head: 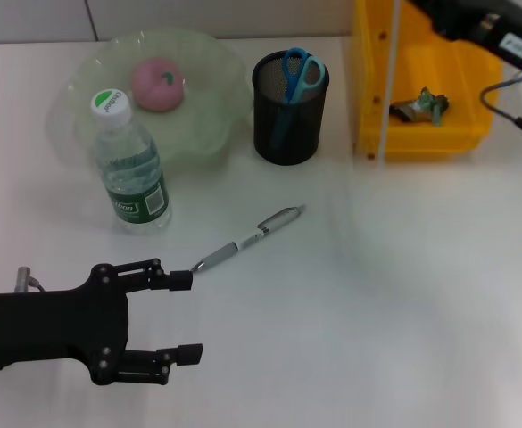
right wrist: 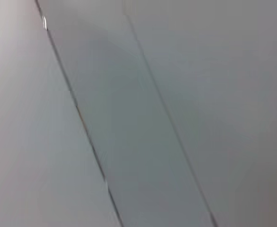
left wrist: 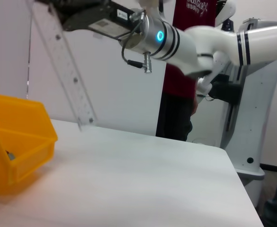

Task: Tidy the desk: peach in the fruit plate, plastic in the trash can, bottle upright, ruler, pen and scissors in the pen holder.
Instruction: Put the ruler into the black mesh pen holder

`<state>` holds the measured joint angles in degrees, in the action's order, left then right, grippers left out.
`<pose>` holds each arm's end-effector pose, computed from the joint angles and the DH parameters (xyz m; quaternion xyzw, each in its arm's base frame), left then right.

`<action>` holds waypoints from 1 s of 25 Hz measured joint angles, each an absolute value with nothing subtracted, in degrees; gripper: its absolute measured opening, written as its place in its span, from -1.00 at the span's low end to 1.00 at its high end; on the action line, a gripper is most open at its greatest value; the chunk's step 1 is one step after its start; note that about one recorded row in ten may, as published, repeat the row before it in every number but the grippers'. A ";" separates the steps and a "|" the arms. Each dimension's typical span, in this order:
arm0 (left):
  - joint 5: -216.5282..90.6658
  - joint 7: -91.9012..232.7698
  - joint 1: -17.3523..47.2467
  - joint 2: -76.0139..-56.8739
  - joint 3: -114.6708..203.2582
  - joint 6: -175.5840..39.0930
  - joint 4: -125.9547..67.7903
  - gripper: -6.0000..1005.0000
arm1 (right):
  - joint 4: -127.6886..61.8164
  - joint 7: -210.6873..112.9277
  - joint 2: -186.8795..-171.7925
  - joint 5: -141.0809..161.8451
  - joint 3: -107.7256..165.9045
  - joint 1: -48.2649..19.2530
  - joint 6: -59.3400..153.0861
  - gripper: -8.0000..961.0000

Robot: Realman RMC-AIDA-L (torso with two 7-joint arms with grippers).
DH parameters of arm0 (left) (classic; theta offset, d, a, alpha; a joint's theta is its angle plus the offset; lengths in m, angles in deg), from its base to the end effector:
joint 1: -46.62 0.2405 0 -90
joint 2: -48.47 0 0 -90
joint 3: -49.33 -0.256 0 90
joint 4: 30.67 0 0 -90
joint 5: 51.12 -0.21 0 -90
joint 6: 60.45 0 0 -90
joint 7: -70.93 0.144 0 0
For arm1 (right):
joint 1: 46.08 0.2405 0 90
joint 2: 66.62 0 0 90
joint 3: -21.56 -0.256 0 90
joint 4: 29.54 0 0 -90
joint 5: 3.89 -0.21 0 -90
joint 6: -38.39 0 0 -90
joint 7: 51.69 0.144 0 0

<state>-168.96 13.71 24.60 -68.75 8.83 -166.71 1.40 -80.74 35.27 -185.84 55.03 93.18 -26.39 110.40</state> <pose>-0.2921 0.2432 -0.0047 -0.9564 -0.0963 -0.2736 0.0336 0.1901 0.3518 0.0342 -0.8091 0.2471 0.4915 0.2068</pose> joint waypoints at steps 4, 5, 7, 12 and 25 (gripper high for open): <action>-168.84 13.71 24.62 -68.78 8.93 -166.74 1.40 0.65 | -71.35 27.69 -185.87 48.55 88.97 -24.49 120.09 -0.97; -168.41 13.71 24.78 -68.90 9.00 -166.79 1.33 0.65 | -69.79 26.52 -185.87 47.83 87.91 -24.21 121.81 -0.97; -168.32 13.71 24.87 -69.00 9.03 -166.86 1.32 0.65 | -66.45 23.55 -185.87 46.88 85.00 -23.59 125.78 -0.97; -168.27 13.71 24.98 -69.17 9.38 -167.05 1.32 0.65 | -60.41 15.40 -186.02 46.17 81.96 -21.45 130.04 -0.97; -167.75 13.06 24.23 -69.92 9.68 -167.49 1.30 0.65 | -41.39 -6.37 -186.57 40.70 83.61 -3.80 121.02 -0.97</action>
